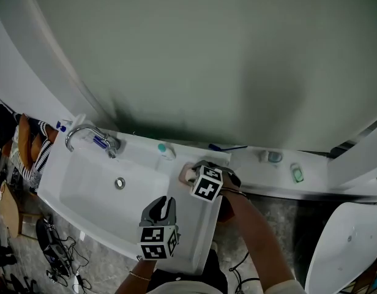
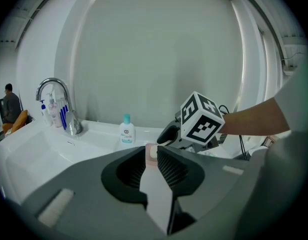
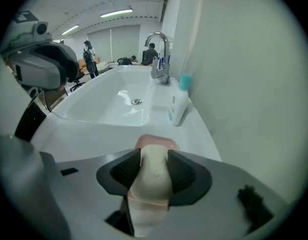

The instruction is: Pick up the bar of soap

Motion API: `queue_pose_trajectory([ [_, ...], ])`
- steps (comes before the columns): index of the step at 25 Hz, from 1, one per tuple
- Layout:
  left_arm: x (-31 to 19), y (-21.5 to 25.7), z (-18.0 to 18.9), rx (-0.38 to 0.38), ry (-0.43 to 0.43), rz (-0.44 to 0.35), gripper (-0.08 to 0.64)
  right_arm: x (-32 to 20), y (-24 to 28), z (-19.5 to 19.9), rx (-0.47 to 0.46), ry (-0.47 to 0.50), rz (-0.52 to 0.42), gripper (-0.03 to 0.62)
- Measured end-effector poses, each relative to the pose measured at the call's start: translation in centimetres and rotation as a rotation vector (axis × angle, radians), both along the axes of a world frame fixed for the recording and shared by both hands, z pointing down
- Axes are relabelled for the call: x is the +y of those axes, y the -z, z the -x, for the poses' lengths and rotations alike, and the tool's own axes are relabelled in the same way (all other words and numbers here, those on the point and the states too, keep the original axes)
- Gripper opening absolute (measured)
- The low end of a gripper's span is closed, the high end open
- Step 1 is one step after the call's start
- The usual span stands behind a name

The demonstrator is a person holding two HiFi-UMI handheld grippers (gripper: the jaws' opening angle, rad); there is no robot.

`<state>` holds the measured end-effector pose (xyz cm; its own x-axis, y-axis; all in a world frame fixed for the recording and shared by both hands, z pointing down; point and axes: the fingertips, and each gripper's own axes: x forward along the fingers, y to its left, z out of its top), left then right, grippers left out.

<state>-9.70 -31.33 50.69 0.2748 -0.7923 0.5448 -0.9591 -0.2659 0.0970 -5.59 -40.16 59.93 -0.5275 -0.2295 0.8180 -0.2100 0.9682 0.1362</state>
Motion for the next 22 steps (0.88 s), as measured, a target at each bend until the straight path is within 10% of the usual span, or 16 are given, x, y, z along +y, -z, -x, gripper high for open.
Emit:
queue_pose_trajectory([
  [7, 0.5, 0.2, 0.1, -0.007, -0.006, -0.01, 0.077, 0.1, 0.1, -1.0, 0.017, -0.073, -0.051, 0.008],
  [10, 0.5, 0.4, 0.0, -0.007, -0.008, -0.017, 0.077, 0.8, -0.3, -1.0, 0.028, -0.058, 0.007, 0.014],
  [13, 0.4, 0.5, 0.1, -0.008, -0.004, -0.022, 0.077, 2.0, -0.7, -0.8, 0.055, 0.006, 0.052, 0.18],
  [22, 0.3, 0.4, 0.7, -0.024, 0.005, -0.027, 0.077, 1.8, -3.3, -1.7, 0.298, 0.188, 0.004, 0.198],
])
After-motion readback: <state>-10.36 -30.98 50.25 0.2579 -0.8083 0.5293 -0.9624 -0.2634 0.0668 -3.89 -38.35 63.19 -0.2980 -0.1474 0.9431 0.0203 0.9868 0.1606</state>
